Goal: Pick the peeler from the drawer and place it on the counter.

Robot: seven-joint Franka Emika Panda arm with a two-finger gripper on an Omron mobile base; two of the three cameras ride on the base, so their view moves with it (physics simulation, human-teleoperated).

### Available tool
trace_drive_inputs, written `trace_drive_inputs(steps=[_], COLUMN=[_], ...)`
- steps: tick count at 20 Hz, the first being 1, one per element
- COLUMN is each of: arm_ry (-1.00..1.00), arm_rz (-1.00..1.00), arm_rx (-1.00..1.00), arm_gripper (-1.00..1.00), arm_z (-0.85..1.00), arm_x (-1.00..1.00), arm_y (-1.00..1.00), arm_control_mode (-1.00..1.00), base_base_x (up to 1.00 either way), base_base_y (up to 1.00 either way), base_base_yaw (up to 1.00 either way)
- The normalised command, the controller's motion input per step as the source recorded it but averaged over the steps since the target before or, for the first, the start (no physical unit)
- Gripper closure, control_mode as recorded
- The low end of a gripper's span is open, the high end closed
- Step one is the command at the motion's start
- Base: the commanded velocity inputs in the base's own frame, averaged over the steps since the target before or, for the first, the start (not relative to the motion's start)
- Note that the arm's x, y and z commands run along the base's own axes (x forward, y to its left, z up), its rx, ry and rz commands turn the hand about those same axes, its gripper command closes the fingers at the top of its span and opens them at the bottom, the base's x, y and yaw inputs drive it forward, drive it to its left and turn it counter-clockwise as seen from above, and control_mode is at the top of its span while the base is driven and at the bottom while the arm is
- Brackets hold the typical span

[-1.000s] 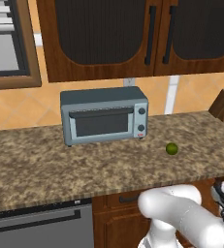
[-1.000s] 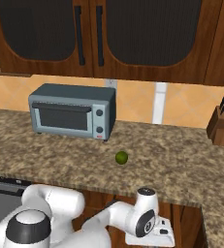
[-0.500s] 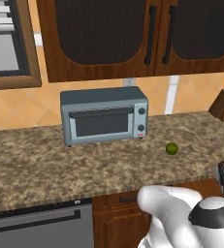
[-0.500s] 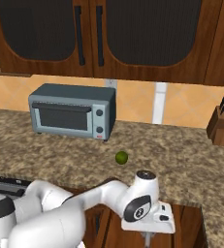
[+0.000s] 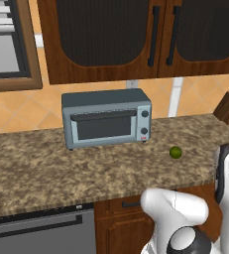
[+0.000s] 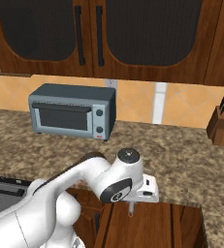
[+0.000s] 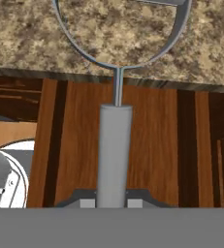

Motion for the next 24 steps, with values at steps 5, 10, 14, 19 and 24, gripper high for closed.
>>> trace_drive_inputs(steps=[5,10,14,19,24], arm_ry=[-0.04,0.1,0.14,0.03,-0.02], arm_rz=[0.0,0.0,0.0,0.01,0.02], arm_rx=[0.01,0.01,0.0,0.0,0.0], arm_gripper=[1.0,1.0,1.0,1.0,1.0], arm_z=[0.19,-0.03,-0.12,-0.31,-0.55], arm_x=[1.0,1.0,0.96,0.65,0.01], arm_y=[0.66,0.03,-0.13,-0.21,-0.27], arm_control_mode=[-1.0,-1.0,-1.0,-1.0,-1.0], base_base_x=[0.0,0.0,0.0,0.0,0.0], base_base_y=[0.0,0.0,0.0,0.0,0.0], base_base_yaw=[0.0,0.0,0.0,0.0,0.0])
